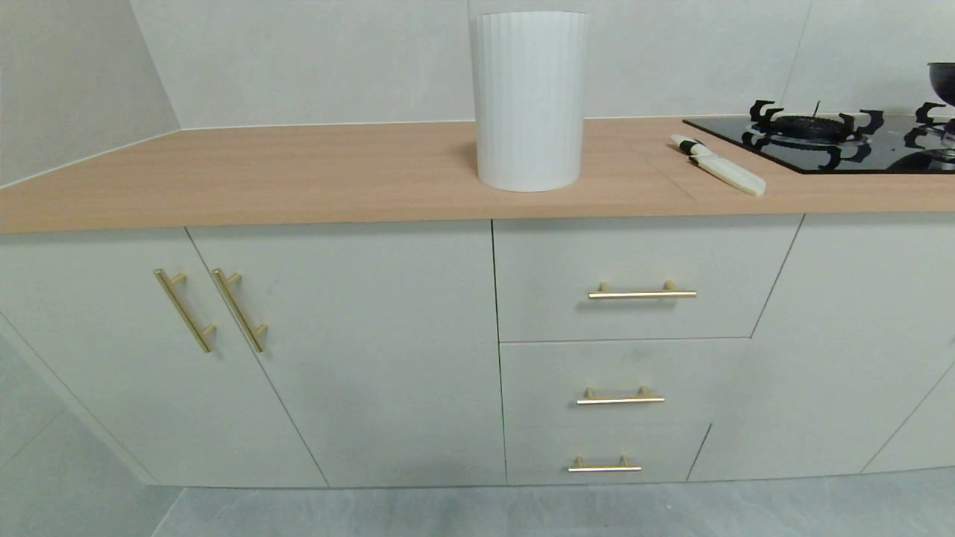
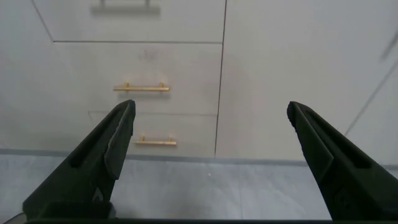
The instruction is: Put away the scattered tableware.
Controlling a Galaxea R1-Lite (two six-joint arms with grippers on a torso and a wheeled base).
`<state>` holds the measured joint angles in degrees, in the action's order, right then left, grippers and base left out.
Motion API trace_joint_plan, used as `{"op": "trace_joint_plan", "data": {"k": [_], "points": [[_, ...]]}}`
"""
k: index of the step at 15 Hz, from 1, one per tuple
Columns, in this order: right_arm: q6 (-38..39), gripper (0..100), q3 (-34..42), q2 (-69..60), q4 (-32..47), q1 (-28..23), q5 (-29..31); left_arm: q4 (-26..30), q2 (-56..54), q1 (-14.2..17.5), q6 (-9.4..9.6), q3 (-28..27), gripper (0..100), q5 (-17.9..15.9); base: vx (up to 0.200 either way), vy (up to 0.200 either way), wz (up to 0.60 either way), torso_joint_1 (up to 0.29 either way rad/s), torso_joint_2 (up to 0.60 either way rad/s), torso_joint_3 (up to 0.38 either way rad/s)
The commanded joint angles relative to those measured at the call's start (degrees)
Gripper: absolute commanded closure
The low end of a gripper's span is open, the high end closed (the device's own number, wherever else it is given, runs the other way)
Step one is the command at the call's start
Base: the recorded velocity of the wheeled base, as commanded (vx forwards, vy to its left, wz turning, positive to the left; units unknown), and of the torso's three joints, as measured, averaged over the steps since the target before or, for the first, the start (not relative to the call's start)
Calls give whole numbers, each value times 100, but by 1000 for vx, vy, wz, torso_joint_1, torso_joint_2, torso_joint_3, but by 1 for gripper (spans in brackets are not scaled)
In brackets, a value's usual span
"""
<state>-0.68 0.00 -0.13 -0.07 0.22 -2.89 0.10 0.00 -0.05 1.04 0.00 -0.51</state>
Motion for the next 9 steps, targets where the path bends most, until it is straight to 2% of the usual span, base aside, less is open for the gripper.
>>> {"op": "trace_joint_plan", "data": {"k": [1,9], "points": [[-2,0,0,13,-1,4,-1,-1,9,-4,2,0,0,7,200,0,0,7,7,7],[-2,0,0,13,-1,4,-1,-1,9,-4,2,0,0,-2,200,0,0,1,2,4]]}}
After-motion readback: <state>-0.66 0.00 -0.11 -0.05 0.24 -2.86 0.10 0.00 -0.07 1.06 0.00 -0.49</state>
